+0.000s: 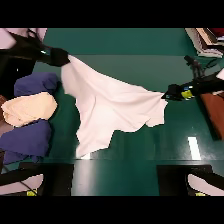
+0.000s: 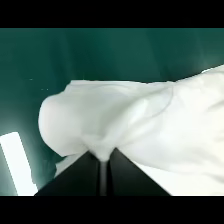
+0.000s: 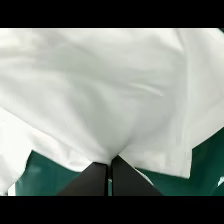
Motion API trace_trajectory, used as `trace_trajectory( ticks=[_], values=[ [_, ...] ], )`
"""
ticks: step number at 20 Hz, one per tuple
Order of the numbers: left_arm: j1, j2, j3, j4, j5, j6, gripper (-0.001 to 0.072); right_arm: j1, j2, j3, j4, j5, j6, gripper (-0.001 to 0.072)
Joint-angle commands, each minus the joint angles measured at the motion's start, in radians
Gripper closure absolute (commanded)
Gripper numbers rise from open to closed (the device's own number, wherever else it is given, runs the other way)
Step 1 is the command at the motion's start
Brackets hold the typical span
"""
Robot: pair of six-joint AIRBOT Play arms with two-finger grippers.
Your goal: Fold the shirts.
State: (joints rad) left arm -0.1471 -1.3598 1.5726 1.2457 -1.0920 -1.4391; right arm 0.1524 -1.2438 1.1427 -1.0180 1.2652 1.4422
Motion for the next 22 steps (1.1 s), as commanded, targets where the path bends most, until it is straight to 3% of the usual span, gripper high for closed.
trace_trajectory(
  ticks=[1,5,6,7,8,9,11,13,18,22],
  values=[
    [0.0,-0.149,-0.026,0.03,0.161,0.006,0.0679,0.0,-0.158,0.019,0.005,-0.168,-0.004,0.0698],
    [0.0,-0.178,-0.026,0.032,0.232,0.006,0.0676,0.0,-0.29,0.176,0.005,-0.163,-0.004,0.0697],
    [0.0,-0.178,-0.026,0.036,0.232,0.006,0.048,0.0,-0.314,0.214,0.005,-0.164,-0.004,0.0696],
    [0.0,-0.178,-0.026,0.038,0.23,0.006,0.0202,0.0,-0.337,0.254,0.005,-0.158,-0.004,0.0653],
    [0.0,-0.177,-0.024,0.048,0.219,0.006,0.0141,-0.001,-0.354,0.291,0.004,-0.149,-0.004,0.0498],
    [0.0,-0.177,-0.016,0.073,0.2,0.006,0.0141,-0.008,-0.368,0.33,0.003,-0.132,-0.003,0.0377],
    [0.001,-0.164,-0.004,0.142,0.156,-0.004,0.0146,-0.028,-0.367,0.387,0.002,-0.087,-0.005,0.0374],
    [0.026,-0.133,0.001,0.16,0.072,-0.005,0.0334,-0.062,-0.34,0.399,-0.006,-0.027,-0.039,0.0374],
    [0.135,-0.108,-0.015,0.106,-0.121,-0.03,0.0339,-0.169,-0.188,0.18,-0.004,0.031,-0.083,0.0374],
    [0.156,-0.109,-0.136,0.055,-0.115,-0.031,0.0337,-0.208,-0.089,-0.027,-0.003,0.019,-0.109,0.0374]
  ],
)
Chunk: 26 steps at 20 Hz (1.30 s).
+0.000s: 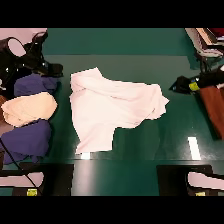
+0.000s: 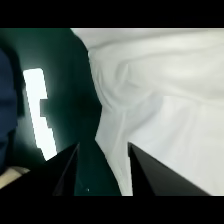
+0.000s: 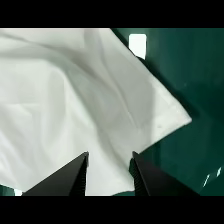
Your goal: Fold the shirts.
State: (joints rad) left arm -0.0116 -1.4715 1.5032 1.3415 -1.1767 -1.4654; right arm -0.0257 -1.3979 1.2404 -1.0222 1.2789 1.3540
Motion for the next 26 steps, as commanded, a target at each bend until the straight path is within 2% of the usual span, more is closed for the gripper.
trace_trajectory(
  ticks=[1,2,3,12,18,21,23,26],
  values=[
    [0.021,-0.001,-0.107,-0.071,-0.01,-0.003,0.0336,-0.036,0.081,-0.159,0.008,-0.005,-0.021,0.0375],
    [0.021,-0.008,-0.14,-0.1,0.009,-0.003,0.0304,-0.036,0.096,-0.19,0.01,-0.015,-0.021,0.0374],
    [0.021,-0.015,-0.173,-0.113,0.033,-0.005,0.0136,-0.036,0.103,-0.208,0.01,-0.019,-0.021,0.0374],
    [0.021,-0.069,-0.244,-0.15,0.174,-0.004,0.013,-0.067,0.097,-0.22,0.01,-0.011,-0.02,0.0374],
    [0.021,-0.063,-0.272,-0.146,0.006,0.015,0.013,-0.076,0.097,-0.22,0.01,0.02,-0.021,0.0374],
    [0.021,0.01,-0.428,-0.21,0.013,0.016,0.0131,-0.076,0.097,-0.22,0.009,0.053,-0.031,0.0374],
    [0.021,0.112,-0.583,-0.287,0.07,0.032,0.013,-0.076,0.098,-0.22,0.01,0.071,-0.04,0.0374],
    [0.021,0.267,-0.783,-0.303,0.133,0.033,0.013,-0.076,0.098,-0.22,0.01,0.087,-0.04,0.0374]
  ],
)
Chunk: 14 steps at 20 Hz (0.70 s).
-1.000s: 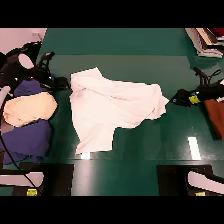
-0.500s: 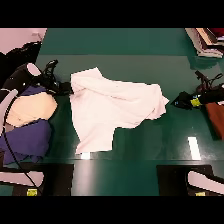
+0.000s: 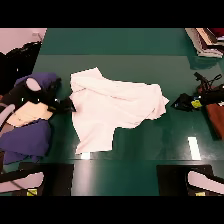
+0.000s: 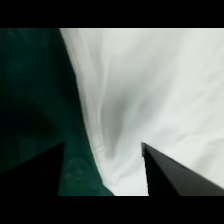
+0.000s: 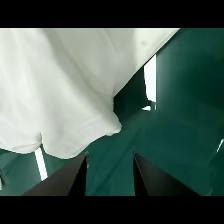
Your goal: Fold the shirts.
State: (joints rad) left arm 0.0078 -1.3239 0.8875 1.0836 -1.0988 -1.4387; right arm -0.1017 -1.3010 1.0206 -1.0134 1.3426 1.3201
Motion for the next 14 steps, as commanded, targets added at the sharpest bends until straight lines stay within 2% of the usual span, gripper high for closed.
trace_trajectory(
  ticks=[1,4,7,8,9,10,11,12,13,14],
  values=[
    [0.001,0.151,-0.214,-0.048,0.067,0.006,0.013,0.0,0.001,0.0,0.001,0.024,-0.006,0.0374],
    [0.0,0.173,-0.283,-0.095,0.115,0.014,0.013,0.001,0.001,0.0,0.001,0.023,-0.006,0.0374],
    [-0.001,0.171,-0.294,-0.235,0.161,0.115,0.0131,0.025,0.001,0.0,0.001,0.026,-0.005,0.0374],
    [-0.001,0.171,-0.294,-0.27,0.155,0.139,0.0146,0.041,0.0,0.0,0.001,0.027,-0.005,0.0374],
    [-0.001,0.171,-0.294,-0.281,0.142,0.142,0.0232,0.063,0.001,0.0,0.001,0.025,-0.005,0.0374],
    [-0.001,0.171,-0.294,-0.28,0.13,0.142,0.023,0.082,0.0,0.0,-0.001,0.017,-0.005,0.0369],
    [-0.001,0.171,-0.294,-0.278,0.12,0.141,0.0231,0.096,0.0,0.0,-0.002,-0.002,-0.005,0.0261],
    [-0.001,0.171,-0.294,-0.278,0.112,0.138,0.0345,0.106,0.0,0.0,-0.002,-0.032,-0.005,0.01],
    [-0.001,0.171,-0.293,-0.278,0.109,0.138,0.0633,0.111,0.0,0.0,0.0,-0.055,-0.005,0.0094],
    [-0.001,0.171,-0.29,-0.28,0.109,0.138,0.068,0.116,0.0,0.0,0.0,-0.069,-0.004,0.0096]
  ],
)
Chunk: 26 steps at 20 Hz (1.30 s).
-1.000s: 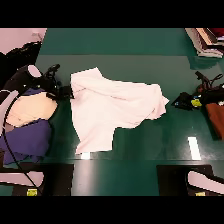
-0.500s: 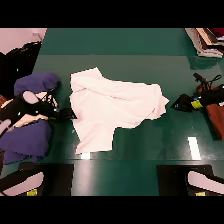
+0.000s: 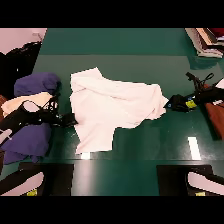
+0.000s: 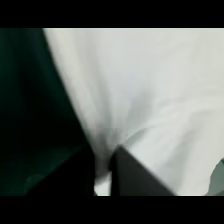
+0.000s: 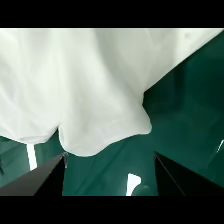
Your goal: Fold the shirts.
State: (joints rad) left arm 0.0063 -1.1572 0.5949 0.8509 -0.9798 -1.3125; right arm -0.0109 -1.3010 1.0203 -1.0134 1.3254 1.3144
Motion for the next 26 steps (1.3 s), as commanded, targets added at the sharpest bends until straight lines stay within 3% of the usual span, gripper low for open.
trace_trajectory(
  ticks=[1,4,6,7,8,9,13,16,18,19,20,21,23,26],
  values=[
    [0.001,0.005,0.01,-0.046,-0.01,0.012,0.0679,0.03,-0.001,0.0,0.0,-0.069,0.002,0.0099],
    [0.001,0.005,0.063,-0.043,-0.029,0.013,0.068,0.069,-0.047,0.0,-0.001,-0.106,0.002,0.0103],
    [0.001,0.005,0.112,-0.033,-0.058,0.013,0.068,0.098,-0.103,0.0,0.0,-0.147,0.005,0.0216],
    [0.001,0.005,0.14,-0.025,-0.077,0.012,0.0679,0.11,-0.125,0.0,0.001,-0.174,0.005,0.0323],
    [0.001,0.006,0.167,-0.014,-0.097,0.012,0.068,0.117,-0.137,0.002,-0.001,-0.192,0.004,0.0545],
    [0.001,0.006,0.201,0.01,-0.127,0.012,0.068,0.117,-0.137,0.002,0.0,-0.203,0.004,0.0696],
    [0.001,0.044,0.344,0.164,-0.206,0.011,0.068,0.07,-0.03,0.075,-0.011,-0.208,0.004,0.0698],
    [0.001,0.066,0.4,0.165,-0.201,0.01,0.068,0.011,0.047,0.185,-0.011,-0.291,0.009,0.0698],
    [0.001,0.064,0.401,0.163,-0.2,0.01,0.0679,-0.019,0.037,0.247,-0.01,-0.271,0.019,0.0696],
    [0.001,0.064,0.401,0.163,-0.202,0.01,0.0679,-0.032,0.011,0.271,-0.009,-0.205,0.009,0.0641],
    [0.001,0.064,0.401,0.163,-0.204,0.011,0.0679,-0.04,-0.023,0.28,-0.008,-0.125,0.006,0.0321],
    [0.001,0.064,0.401,0.163,-0.208,0.01,0.0679,-0.041,-0.058,0.272,-0.007,-0.056,-0.009,0.018],
    [0.001,0.064,0.401,0.163,-0.208,0.01,0.0679,-0.02,-0.125,0.211,0.026,0.008,-0.067,0.018],
    [0.001,0.064,0.401,0.163,-0.211,0.01,0.0679,0.042,-0.196,0.098,0.145,-0.027,-0.147,0.018]
  ],
)
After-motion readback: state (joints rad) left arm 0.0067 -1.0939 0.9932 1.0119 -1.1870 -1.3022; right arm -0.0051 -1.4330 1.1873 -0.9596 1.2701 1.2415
